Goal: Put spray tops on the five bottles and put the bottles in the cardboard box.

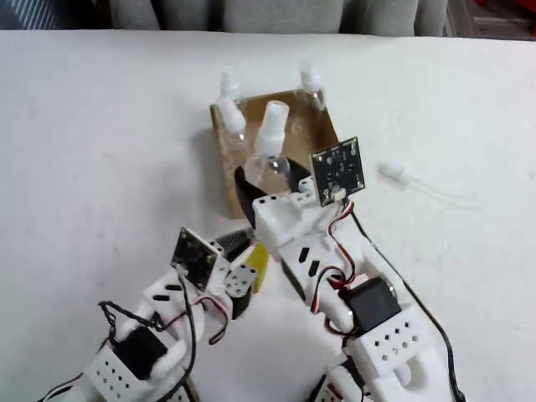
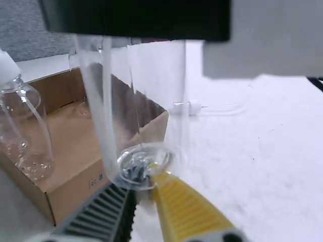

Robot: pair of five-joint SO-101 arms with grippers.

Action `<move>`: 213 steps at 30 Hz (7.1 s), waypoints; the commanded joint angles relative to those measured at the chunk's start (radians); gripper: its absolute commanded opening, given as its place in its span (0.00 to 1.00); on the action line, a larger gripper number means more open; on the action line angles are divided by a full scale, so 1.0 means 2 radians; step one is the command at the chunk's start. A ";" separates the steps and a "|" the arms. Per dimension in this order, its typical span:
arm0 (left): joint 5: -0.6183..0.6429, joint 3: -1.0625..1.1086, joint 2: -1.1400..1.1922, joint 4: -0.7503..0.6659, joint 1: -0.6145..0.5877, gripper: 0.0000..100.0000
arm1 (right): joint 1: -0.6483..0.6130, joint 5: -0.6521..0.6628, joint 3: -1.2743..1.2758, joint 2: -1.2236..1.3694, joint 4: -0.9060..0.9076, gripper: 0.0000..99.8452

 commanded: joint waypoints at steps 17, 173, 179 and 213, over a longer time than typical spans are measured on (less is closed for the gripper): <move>-0.046 0.001 -0.023 -0.015 -0.001 0.02 | -0.048 0.021 0.075 0.009 -0.214 0.02; -0.103 0.001 -0.020 0.128 -0.328 0.02 | 0.200 0.050 -0.219 0.639 -0.446 0.02; -0.103 0.001 -0.020 0.128 -0.329 0.02 | 0.199 0.050 -0.223 0.637 -0.415 0.06; -0.103 0.001 -0.020 0.128 -0.329 0.02 | 0.189 0.047 -0.213 0.619 -0.397 0.36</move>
